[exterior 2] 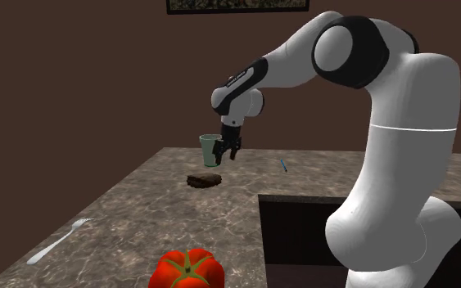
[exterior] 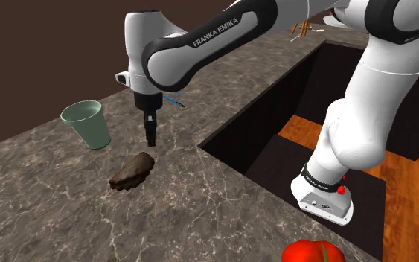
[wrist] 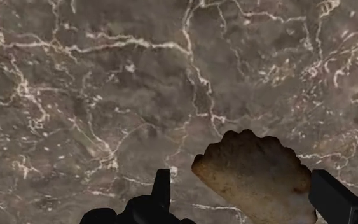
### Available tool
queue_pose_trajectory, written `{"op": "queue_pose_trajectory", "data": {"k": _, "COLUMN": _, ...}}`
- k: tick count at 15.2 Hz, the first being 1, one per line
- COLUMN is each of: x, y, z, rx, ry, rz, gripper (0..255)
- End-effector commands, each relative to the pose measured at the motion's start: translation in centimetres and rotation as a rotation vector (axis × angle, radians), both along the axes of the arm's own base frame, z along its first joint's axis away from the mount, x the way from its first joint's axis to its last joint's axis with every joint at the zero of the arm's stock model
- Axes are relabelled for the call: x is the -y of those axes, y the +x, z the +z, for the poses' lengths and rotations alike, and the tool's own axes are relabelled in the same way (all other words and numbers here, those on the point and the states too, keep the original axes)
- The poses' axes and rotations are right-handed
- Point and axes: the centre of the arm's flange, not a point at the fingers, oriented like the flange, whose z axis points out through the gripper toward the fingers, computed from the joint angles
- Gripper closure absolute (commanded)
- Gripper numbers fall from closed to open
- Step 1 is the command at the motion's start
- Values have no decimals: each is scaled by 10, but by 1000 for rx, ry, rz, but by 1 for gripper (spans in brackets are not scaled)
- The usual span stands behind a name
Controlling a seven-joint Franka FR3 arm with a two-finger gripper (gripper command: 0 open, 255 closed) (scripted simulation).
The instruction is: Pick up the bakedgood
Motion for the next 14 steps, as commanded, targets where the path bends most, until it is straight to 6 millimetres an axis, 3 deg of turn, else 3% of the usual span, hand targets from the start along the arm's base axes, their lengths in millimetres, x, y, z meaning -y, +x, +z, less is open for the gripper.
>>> {"op": "queue_pose_trajectory", "data": {"k": 1, "x": -26, "y": 3, "z": -7, "rx": 11, "ry": 3, "rz": 53, "gripper": 0}}
{"op": "queue_pose_trajectory", "data": {"k": 9, "x": -125, "y": 6, "z": -35, "rx": 51, "ry": 9, "rz": 258, "gripper": 0}}
{"op": "queue_pose_trajectory", "data": {"k": 10, "x": -133, "y": 5, "z": -37, "rx": 55, "ry": 10, "rz": 275, "gripper": 0}}
{"op": "queue_pose_trajectory", "data": {"k": 14, "x": -133, "y": 5, "z": -58, "rx": 55, "ry": 10, "rz": 275, "gripper": 0}}
